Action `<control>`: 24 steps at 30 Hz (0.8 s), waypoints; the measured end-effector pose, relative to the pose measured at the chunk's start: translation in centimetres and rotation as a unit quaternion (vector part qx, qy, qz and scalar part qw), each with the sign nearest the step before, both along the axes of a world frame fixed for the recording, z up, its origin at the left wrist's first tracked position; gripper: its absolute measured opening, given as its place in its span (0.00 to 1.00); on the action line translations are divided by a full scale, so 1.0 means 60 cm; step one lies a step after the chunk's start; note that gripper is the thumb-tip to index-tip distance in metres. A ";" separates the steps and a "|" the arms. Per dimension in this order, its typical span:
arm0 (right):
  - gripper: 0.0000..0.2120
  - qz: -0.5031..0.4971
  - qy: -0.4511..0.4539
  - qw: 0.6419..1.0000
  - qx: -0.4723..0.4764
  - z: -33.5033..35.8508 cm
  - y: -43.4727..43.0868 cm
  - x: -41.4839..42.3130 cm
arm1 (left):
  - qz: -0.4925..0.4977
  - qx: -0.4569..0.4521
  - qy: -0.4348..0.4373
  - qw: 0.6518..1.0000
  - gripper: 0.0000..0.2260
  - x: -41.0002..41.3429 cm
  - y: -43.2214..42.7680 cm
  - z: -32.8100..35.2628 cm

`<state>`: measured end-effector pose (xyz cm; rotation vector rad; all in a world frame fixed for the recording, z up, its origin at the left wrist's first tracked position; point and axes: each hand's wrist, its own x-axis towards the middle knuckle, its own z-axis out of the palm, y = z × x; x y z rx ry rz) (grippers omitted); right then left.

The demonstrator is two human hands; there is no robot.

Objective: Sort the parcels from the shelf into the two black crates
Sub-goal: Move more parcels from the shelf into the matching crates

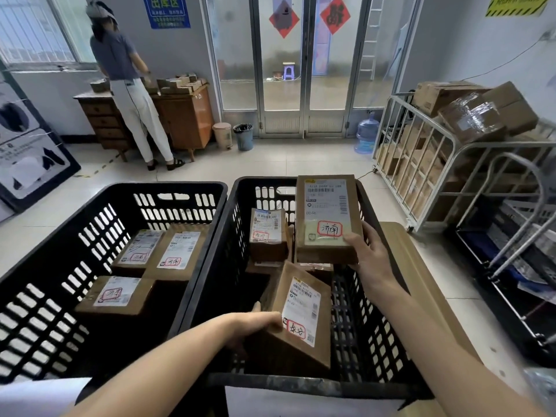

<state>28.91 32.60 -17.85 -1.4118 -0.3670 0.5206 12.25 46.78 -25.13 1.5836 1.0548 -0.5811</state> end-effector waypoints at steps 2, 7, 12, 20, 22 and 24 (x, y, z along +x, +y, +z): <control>0.24 0.007 -0.002 1.000 -0.010 -0.008 -0.001 0.002 | -0.003 -0.001 0.016 1.000 0.44 0.006 0.000 -0.006; 0.23 0.017 0.008 1.000 -0.017 -0.020 -0.007 0.006 | -0.036 0.034 0.013 0.999 0.43 0.016 0.012 -0.025; 0.21 0.027 0.019 0.999 -0.012 -0.020 -0.013 0.006 | -0.230 0.169 0.019 0.958 0.56 0.005 0.009 -0.026; 0.22 0.044 0.015 0.999 -0.010 -0.021 -0.016 0.003 | -0.537 0.426 0.043 0.726 0.56 0.005 0.010 -0.013; 0.18 0.046 0.017 0.999 -0.006 -0.023 -0.015 0.005 | -0.535 0.431 0.039 0.726 0.56 0.006 0.012 -0.017; 0.18 0.045 0.014 0.999 -0.006 -0.025 -0.014 0.006 | -0.521 0.433 0.030 0.735 0.54 0.008 0.016 -0.023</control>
